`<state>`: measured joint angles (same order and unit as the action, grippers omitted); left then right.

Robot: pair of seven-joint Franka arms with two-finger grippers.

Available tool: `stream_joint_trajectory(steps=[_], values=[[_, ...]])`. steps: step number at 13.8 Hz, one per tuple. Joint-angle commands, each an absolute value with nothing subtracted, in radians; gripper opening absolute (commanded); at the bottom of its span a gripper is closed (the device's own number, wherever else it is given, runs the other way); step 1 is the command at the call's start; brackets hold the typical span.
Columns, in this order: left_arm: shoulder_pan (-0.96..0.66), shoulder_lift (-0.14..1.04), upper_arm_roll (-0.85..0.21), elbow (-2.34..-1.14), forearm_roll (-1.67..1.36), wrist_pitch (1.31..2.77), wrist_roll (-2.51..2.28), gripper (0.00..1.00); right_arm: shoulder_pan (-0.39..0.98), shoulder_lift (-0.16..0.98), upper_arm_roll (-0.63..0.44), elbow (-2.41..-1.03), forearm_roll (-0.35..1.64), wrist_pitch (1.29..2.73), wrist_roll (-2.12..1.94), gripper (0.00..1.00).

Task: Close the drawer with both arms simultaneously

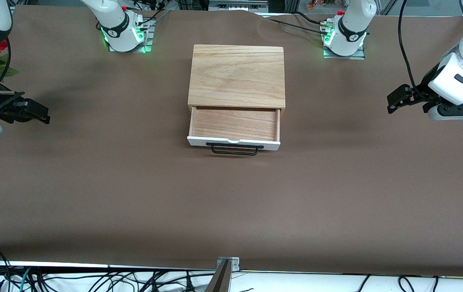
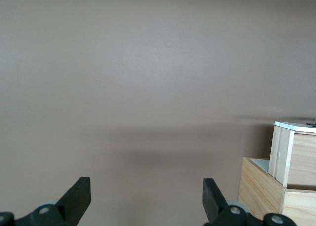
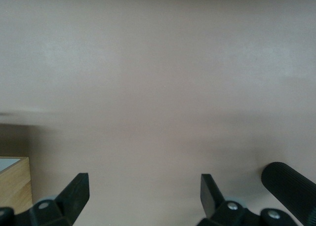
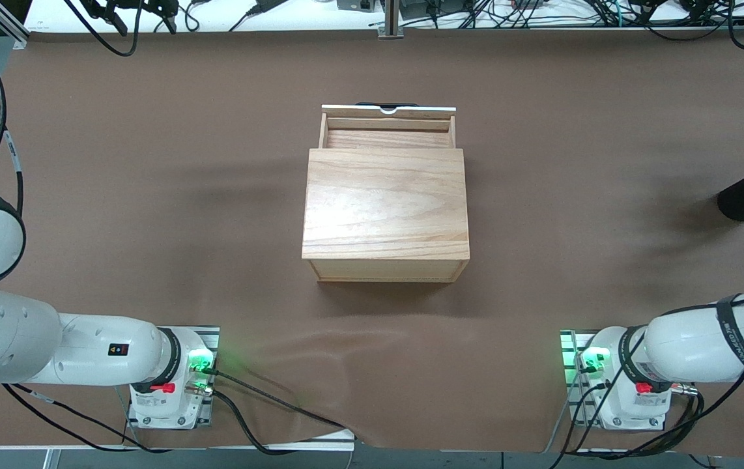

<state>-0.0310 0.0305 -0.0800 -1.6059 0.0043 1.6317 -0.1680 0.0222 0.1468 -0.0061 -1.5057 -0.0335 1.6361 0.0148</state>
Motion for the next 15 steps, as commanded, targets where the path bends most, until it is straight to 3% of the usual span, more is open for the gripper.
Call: stream_joint_trajectory(steps=[1, 15], values=[[-0.025, 0.037, -0.084, -1.582, -0.015, 1.621, -0.156, 1.0, 0.017, 0.155, 0.0, -1.482, -0.032, 1.629, 0.025, 1.0], [-0.026, 0.038, -0.084, -1.582, -0.015, 1.621, -0.156, 1.0, 0.023, 0.155, 0.002, -1.482, -0.031, 1.62, 0.023, 1.0]])
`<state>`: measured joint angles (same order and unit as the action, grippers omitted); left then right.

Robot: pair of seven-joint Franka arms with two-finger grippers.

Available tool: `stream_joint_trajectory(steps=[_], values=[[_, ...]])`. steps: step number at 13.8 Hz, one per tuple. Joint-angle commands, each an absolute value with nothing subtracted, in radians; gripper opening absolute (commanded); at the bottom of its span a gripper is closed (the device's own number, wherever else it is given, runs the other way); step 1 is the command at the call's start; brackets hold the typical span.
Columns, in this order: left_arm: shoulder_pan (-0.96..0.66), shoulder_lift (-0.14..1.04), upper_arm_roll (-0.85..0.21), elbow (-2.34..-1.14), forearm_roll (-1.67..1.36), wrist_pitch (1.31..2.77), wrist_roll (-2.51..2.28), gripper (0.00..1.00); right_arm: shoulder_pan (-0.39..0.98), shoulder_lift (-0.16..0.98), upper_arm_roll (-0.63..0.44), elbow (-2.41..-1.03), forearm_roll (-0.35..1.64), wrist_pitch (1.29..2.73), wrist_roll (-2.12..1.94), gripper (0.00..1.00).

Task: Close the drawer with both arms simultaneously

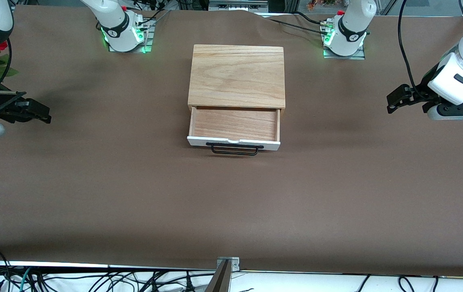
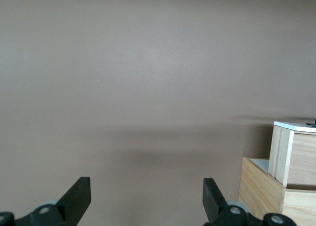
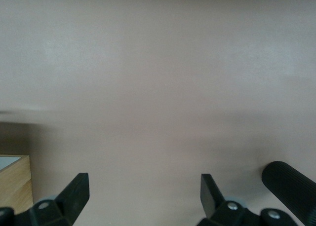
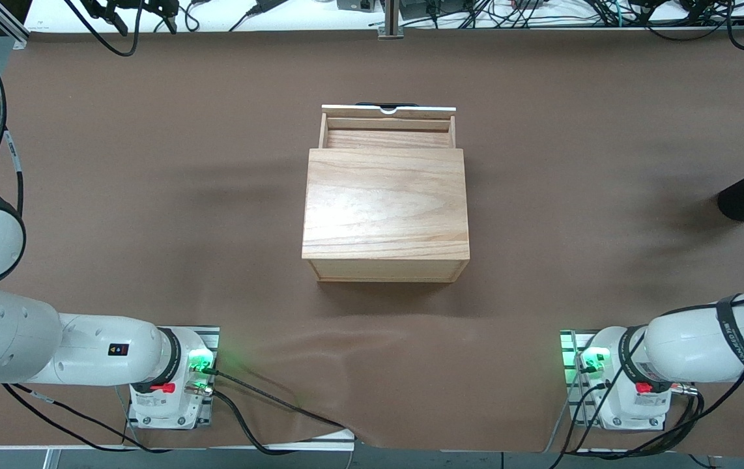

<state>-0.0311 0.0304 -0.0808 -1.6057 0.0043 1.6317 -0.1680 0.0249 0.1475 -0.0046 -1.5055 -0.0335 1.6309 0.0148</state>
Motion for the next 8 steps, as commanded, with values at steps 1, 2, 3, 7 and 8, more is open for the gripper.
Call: stream_joint_trajectory(steps=[1, 2, 3, 7, 8], values=[[-0.026, 0.038, -0.084, -1.58, -0.014, 1.621, -0.156, 1.0, 0.021, 0.155, 0.002, -1.482, -0.031, 1.621, 0.023, 1.0], [-0.026, 0.038, -0.084, -1.582, -0.015, 1.621, -0.156, 1.0, 0.023, 0.156, 0.002, -1.482, -0.031, 1.624, 0.023, 1.0], [-0.026, 0.038, -0.084, -1.58, -0.014, 1.621, -0.156, 1.0, 0.023, 0.161, 0.003, -1.48, -0.032, 1.626, 0.025, 1.0], [-0.026, 0.038, -0.086, -1.58, -0.014, 1.621, -0.156, 1.0, 0.021, 0.164, 0.003, -1.473, -0.031, 1.626, 0.023, 1.0], [-0.026, 0.038, -0.086, -1.58, -0.014, 1.621, -0.156, 1.0, 0.025, 0.164, 0.003, -1.474, -0.031, 1.626, 0.025, 1.0]])
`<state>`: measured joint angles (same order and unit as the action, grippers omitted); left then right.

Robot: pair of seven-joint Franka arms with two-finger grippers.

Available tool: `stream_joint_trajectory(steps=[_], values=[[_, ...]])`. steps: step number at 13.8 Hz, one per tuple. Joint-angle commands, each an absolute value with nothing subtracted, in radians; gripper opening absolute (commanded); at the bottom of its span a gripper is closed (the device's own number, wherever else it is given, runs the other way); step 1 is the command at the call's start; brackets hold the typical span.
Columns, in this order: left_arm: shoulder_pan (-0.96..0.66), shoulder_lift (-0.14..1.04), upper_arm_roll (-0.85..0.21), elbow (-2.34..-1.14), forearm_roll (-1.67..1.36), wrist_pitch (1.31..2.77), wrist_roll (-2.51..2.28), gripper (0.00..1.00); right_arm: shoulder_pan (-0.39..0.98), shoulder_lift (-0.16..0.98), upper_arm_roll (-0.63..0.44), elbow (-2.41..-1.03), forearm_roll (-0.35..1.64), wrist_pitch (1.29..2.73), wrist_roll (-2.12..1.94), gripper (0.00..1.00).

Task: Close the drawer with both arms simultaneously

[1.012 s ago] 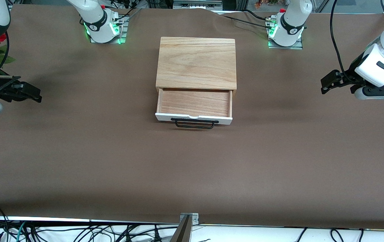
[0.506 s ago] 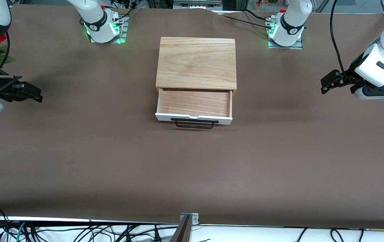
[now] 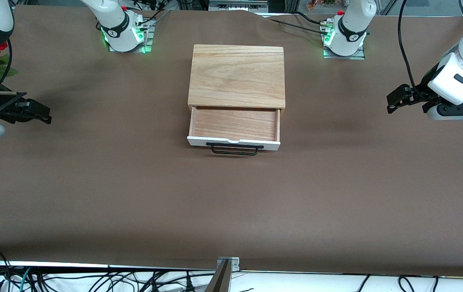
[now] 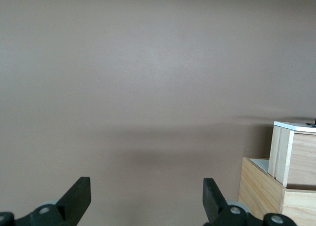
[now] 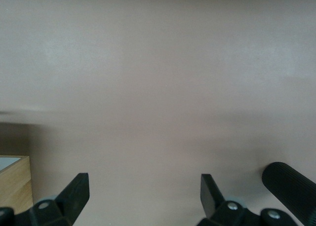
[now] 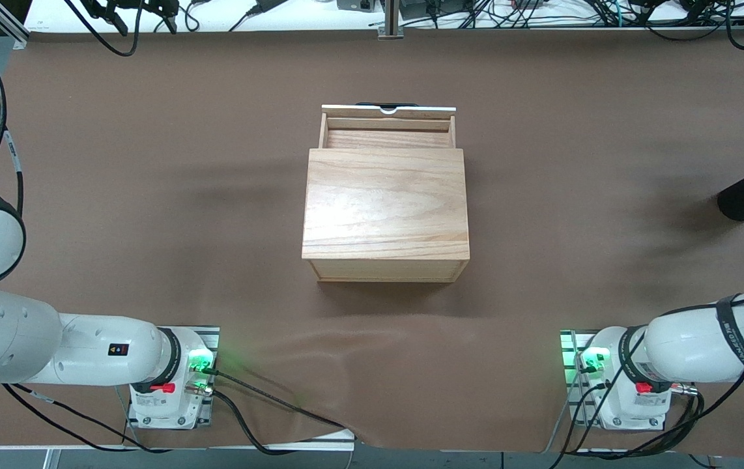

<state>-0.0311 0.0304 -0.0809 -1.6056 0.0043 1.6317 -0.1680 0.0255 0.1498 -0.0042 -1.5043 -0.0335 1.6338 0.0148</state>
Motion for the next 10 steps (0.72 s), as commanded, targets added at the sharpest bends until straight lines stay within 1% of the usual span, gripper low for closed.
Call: stream_joint_trajectory(steps=[1, 10], values=[[-0.026, 0.038, -0.086, -1.582, -0.014, 1.621, -0.158, 1.0, 0.023, 0.164, 0.003, -1.474, -0.031, 1.625, 0.025, 1.0], [-0.026, 0.038, -0.086, -1.58, -0.014, 1.621, -0.158, 1.0, 0.023, 0.164, 0.003, -1.473, -0.031, 1.626, 0.029, 1.0]])
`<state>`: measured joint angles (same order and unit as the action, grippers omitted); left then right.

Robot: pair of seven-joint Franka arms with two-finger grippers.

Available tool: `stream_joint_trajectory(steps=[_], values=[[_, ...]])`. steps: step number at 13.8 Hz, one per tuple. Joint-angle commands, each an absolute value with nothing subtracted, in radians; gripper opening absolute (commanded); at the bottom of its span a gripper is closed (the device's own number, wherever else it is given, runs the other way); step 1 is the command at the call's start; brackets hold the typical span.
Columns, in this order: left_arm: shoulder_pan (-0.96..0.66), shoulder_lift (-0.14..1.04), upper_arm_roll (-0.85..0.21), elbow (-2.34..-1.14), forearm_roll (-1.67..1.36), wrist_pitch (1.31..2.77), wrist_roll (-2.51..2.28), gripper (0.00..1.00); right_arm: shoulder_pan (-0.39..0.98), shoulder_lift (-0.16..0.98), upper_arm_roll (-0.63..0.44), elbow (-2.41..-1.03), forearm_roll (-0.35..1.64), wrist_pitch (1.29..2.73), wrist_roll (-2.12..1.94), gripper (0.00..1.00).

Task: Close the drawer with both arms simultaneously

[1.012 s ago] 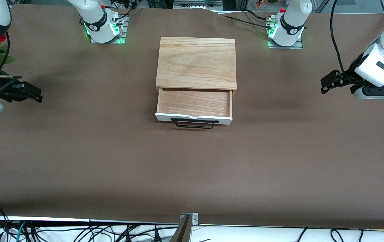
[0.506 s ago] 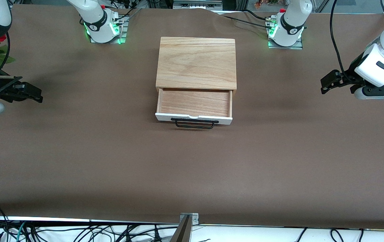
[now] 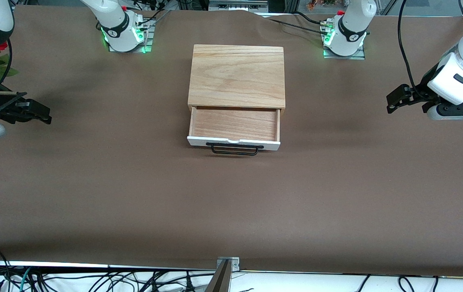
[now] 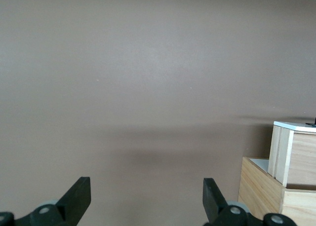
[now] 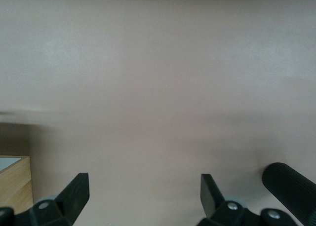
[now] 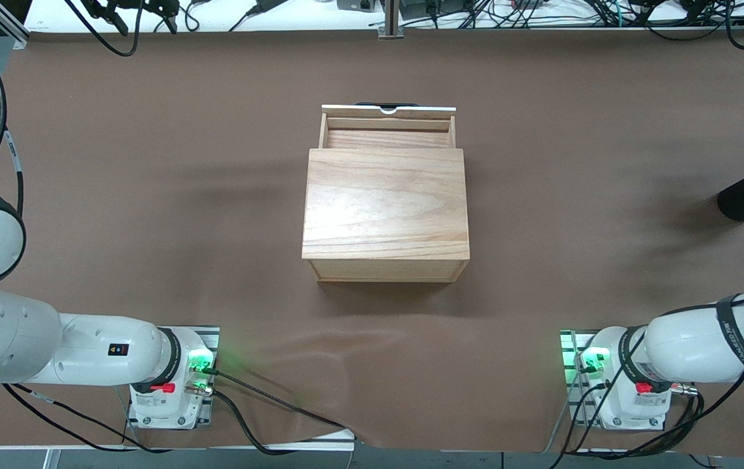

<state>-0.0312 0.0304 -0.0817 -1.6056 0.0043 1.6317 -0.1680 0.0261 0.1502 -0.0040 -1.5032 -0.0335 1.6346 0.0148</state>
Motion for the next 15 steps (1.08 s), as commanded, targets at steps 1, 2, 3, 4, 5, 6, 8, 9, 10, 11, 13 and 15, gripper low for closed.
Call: stream_joint_trajectory(steps=[1, 2, 3, 4, 5, 6, 8, 9, 10, 11, 13, 15], values=[[-0.026, 0.038, -0.086, -1.58, -0.014, 1.621, -0.158, 1.0, 0.028, 0.164, 0.006, -1.473, -0.031, 1.626, 0.035, 1.0], [-0.026, 0.038, -0.086, -1.58, -0.014, 1.621, -0.158, 1.0, 0.05, 0.164, 0.009, -1.473, -0.032, 1.626, 0.04, 1.0], [-0.026, 0.038, -0.086, -1.58, -0.014, 1.621, -0.158, 1.0, 0.057, 0.164, 0.009, -1.473, -0.035, 1.626, 0.04, 1.0], [-0.026, 0.038, -0.086, -1.58, -0.014, 1.621, -0.158, 1.0, 0.057, 0.164, 0.009, -1.473, -0.034, 1.626, 0.04, 1.0], [-0.026, 0.038, -0.086, -1.58, -0.014, 1.621, -0.158, 1.0, 0.057, 0.164, 0.009, -1.473, -0.031, 1.626, 0.041, 1.0], [-0.026, 0.038, -0.086, -1.58, -0.014, 1.621, -0.158, 1.0, 0.058, 0.164, 0.009, -1.473, -0.029, 1.626, 0.043, 1.0], [-0.026, 0.038, -0.086, -1.58, -0.014, 1.621, -0.158, 1.0, 0.077, 0.17, 0.011, -1.474, -0.025, 1.625, 0.038, 1.0], [-0.026, 0.038, -0.086, -1.58, -0.014, 1.621, -0.158, 1.0, 0.104, 0.181, 0.011, -1.476, -0.022, 1.626, 0.043, 1.0], [-0.026, 0.038, -0.086, -1.58, -0.014, 1.621, -0.158, 1.0, 0.123, 0.192, 0.011, -1.476, -0.014, 1.631, 0.049, 1.0], [-0.026, 0.038, -0.086, -1.58, -0.014, 1.621, -0.156, 1.0, 0.136, 0.21, 0.011, -1.474, -0.002, 1.646, 0.049, 1.0], [-0.032, 0.038, -0.089, -1.58, -0.011, 1.621, -0.156, 1.0, 0.165, 0.242, 0.011, -1.476, 0.053, 1.695, 0.048, 1.0], [-0.037, 0.034, -0.089, -1.582, -0.012, 1.617, -0.155, 1.0, 0.201, 0.285, 0.011, -1.474, 0.061, 1.73, 0.046, 1.0]])
